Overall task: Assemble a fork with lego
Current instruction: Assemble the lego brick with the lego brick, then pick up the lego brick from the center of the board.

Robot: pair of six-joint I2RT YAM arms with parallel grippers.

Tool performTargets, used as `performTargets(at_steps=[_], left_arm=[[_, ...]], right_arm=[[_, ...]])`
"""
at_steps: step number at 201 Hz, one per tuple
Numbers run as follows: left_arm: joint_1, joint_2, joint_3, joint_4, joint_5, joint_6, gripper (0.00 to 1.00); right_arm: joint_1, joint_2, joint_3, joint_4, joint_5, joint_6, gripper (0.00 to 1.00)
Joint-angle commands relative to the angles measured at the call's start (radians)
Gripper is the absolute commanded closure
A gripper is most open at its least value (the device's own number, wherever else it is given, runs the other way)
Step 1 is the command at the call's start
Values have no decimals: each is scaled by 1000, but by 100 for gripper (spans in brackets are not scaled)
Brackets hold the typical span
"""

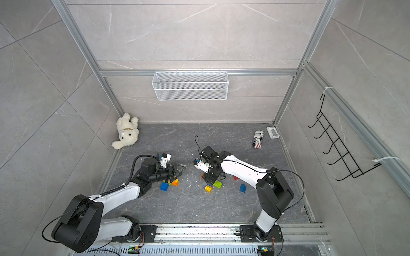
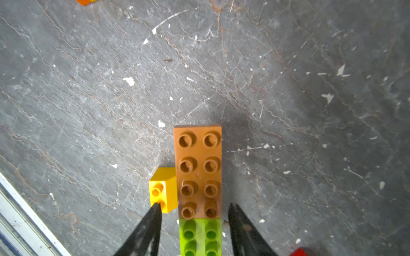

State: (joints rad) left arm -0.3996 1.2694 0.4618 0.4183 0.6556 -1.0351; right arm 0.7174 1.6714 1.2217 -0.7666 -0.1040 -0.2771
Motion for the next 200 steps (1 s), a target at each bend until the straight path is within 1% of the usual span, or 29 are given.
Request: performTargets(at_steps=[1, 10, 27, 40, 65, 83, 117, 131, 161, 200], left_arm=[[-2, -45, 6, -24, -16, 36, 24], [-2, -57, 8, -47, -28, 48, 24], [-2, -67, 23, -94, -42, 72, 24], [-2, -61, 32, -108, -43, 82, 24], [-2, -27, 46, -100, -36, 106, 24], [-5, 22, 58, -67, -20, 111, 25], [-12, 110, 91, -17, 22, 114, 26], [-11, 137, 101, -1, 39, 112, 25], [-10, 183, 104, 32, 51, 107, 25], [-12, 227, 100, 97, 60, 75, 25]], right_arm=[[-16, -64, 47, -59, 33, 52, 48], [-38, -79, 57, -87, 45, 78, 48], [-91, -100, 62, -139, 64, 139, 43], [-141, -105, 59, -192, 70, 189, 42], [-217, -139, -16, -238, 130, 270, 41], [-272, -163, -57, -234, 134, 304, 39], [-353, -108, -67, -220, 141, 305, 39], [-385, -82, -64, -205, 119, 306, 40], [-401, -21, -56, -169, 92, 292, 40], [-442, 31, -58, -126, 104, 273, 40]])
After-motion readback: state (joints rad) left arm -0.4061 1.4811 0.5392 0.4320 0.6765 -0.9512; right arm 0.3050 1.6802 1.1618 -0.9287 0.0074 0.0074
